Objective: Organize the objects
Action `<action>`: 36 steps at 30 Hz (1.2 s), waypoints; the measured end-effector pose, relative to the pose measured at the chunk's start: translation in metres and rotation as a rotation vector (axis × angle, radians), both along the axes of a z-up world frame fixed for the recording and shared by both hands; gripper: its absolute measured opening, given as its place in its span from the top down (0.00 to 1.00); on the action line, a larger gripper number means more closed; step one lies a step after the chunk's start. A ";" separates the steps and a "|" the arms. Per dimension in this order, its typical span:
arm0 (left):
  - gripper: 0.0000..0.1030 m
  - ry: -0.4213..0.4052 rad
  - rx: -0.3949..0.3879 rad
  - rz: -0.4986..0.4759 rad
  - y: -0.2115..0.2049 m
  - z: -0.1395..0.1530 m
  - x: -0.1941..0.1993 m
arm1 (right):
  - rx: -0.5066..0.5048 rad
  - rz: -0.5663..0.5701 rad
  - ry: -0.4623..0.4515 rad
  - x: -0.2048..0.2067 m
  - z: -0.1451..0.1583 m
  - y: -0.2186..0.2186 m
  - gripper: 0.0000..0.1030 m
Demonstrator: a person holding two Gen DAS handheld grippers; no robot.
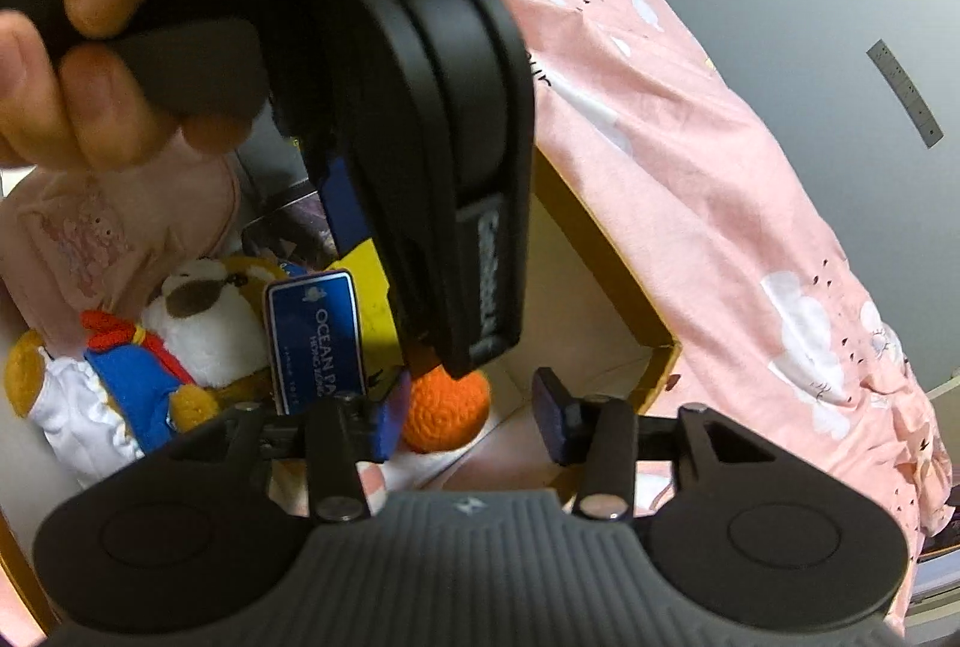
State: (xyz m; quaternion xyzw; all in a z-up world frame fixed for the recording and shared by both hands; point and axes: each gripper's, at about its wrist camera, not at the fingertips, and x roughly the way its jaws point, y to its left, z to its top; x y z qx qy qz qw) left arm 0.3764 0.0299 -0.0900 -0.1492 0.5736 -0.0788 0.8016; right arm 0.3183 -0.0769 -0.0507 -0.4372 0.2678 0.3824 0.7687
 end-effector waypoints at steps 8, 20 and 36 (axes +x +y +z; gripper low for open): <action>0.34 0.009 -0.024 0.008 -0.002 -0.001 0.000 | 0.024 -0.008 -0.018 -0.012 0.011 -0.009 0.48; 0.30 -0.090 0.025 0.005 -0.001 0.033 -0.026 | 0.081 -0.044 0.011 -0.033 0.032 -0.019 0.47; 0.30 -0.436 0.205 0.032 -0.004 0.142 -0.145 | 0.440 -0.263 0.250 -0.078 0.122 -0.077 0.33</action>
